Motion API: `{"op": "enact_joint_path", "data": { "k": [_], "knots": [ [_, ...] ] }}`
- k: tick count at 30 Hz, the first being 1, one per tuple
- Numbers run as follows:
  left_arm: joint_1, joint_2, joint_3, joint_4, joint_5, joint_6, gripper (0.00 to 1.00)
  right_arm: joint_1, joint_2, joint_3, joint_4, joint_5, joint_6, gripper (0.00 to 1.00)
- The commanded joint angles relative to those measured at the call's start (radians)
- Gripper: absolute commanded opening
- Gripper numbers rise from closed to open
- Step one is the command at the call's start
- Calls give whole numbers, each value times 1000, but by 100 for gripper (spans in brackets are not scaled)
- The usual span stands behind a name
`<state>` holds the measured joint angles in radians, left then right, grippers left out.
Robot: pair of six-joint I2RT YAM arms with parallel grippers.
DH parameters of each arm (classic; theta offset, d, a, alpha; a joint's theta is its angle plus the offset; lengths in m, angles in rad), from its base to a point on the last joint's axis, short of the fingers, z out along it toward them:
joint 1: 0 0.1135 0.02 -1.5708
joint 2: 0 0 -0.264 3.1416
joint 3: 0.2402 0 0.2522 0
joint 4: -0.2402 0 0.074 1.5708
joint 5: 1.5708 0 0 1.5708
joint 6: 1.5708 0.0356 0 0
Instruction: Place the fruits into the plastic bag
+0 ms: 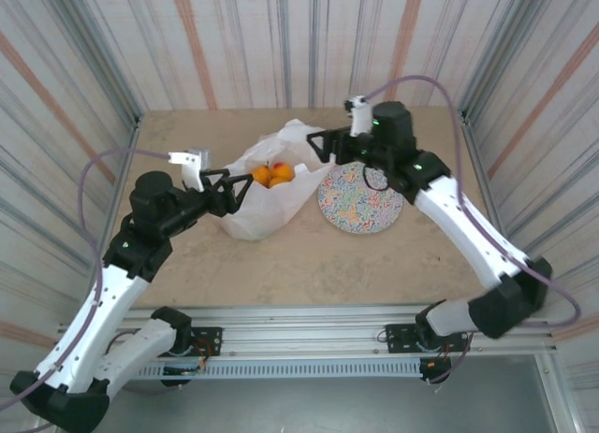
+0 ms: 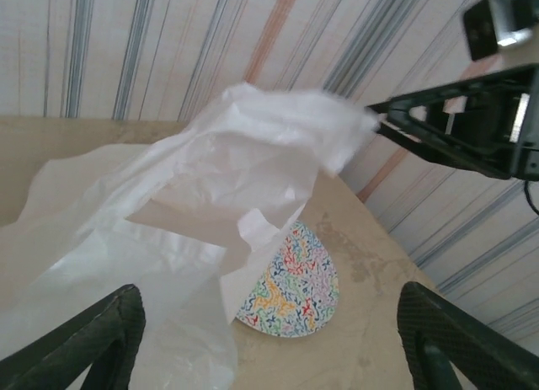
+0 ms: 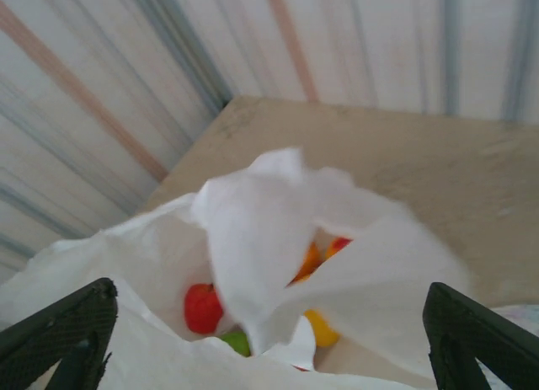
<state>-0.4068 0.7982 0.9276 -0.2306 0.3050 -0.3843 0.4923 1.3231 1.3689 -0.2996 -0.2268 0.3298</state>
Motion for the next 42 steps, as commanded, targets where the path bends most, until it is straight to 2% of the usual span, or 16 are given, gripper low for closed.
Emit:
{"op": "enact_joint_path", "data": {
  "k": [1,5,9,12,15,19,21,24,26,27,28,29,31,33,39,42],
  "knots": [
    [12,-58,33,-62,-88,16,87,-65,-123,-80,-29,95,-32,100],
    [33,-141,24,-141,-415,-6,91,-144,-210,-171,-53,243,-88,99],
    [62,-234,-74,-78,-684,-4,98,-227,-206,-258,-68,382,-124,99],
    [100,-215,-141,-37,-815,-12,99,-280,-174,-326,-43,483,-144,99],
    [175,-120,-198,9,-865,-39,99,-321,-142,-411,19,594,-162,99],
    [298,34,-326,220,-843,-27,99,-379,-102,-555,159,641,-177,99],
    [341,137,-407,404,-813,35,99,-392,-70,-637,259,655,-188,99],
    [365,298,-490,650,-761,117,99,-399,-7,-726,411,616,-217,99],
    [367,398,-495,735,-698,177,99,-398,39,-768,510,589,-233,99],
    [371,441,-472,761,-668,210,99,-400,64,-790,566,576,-247,99],
    [372,445,-437,685,-626,215,99,-400,82,-803,605,569,-257,99],
    [370,455,-423,678,-588,250,99,-400,103,-813,645,562,-261,99],
    [371,481,-436,766,-535,298,99,-403,126,-809,674,542,-273,99],
    [377,486,-415,725,-501,301,99,-406,139,-819,742,522,-285,99],
    [353,446,-437,692,-502,330,99,-457,165,-915,990,358,-288,99],
    [307,449,-475,747,-534,409,99,-499,181,-948,1060,305,-251,99]
  ]
}}
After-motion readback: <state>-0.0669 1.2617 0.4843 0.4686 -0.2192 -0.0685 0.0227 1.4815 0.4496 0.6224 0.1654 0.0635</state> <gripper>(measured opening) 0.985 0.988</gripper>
